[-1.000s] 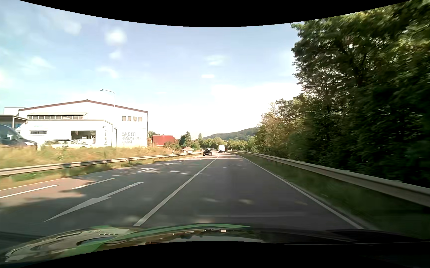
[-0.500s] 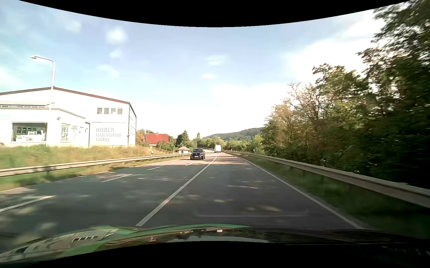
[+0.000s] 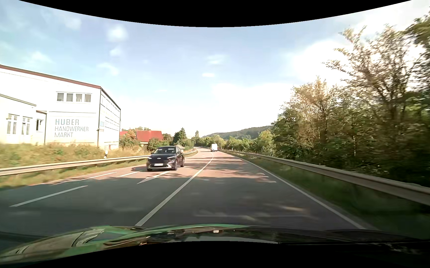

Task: Follow the waypoints while adhering to traffic rules and regulations

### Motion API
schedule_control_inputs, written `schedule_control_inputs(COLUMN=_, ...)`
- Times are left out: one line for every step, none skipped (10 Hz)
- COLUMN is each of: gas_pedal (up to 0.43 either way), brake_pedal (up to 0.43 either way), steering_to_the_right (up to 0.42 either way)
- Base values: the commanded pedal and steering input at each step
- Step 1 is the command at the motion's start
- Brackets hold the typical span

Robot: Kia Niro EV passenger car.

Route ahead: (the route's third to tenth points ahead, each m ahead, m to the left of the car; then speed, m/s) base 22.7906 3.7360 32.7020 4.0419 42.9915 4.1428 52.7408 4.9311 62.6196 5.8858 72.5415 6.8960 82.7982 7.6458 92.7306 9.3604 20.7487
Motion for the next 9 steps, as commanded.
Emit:
schedule_control_inputs(gas_pedal=0.268, brake_pedal=0.000, steering_to_the_right=-0.002)
schedule_control_inputs(gas_pedal=0.260, brake_pedal=0.000, steering_to_the_right=-0.004)
schedule_control_inputs(gas_pedal=0.240, brake_pedal=0.000, steering_to_the_right=-0.005)
schedule_control_inputs(gas_pedal=0.240, brake_pedal=0.000, steering_to_the_right=-0.006)
schedule_control_inputs(gas_pedal=0.240, brake_pedal=0.000, steering_to_the_right=-0.006)
schedule_control_inputs(gas_pedal=0.240, brake_pedal=0.000, steering_to_the_right=-0.006)
schedule_control_inputs(gas_pedal=0.240, brake_pedal=0.000, steering_to_the_right=-0.008)
schedule_control_inputs(gas_pedal=0.240, brake_pedal=0.000, steering_to_the_right=-0.010)
schedule_control_inputs(gas_pedal=0.248, brake_pedal=0.000, steering_to_the_right=-0.011)
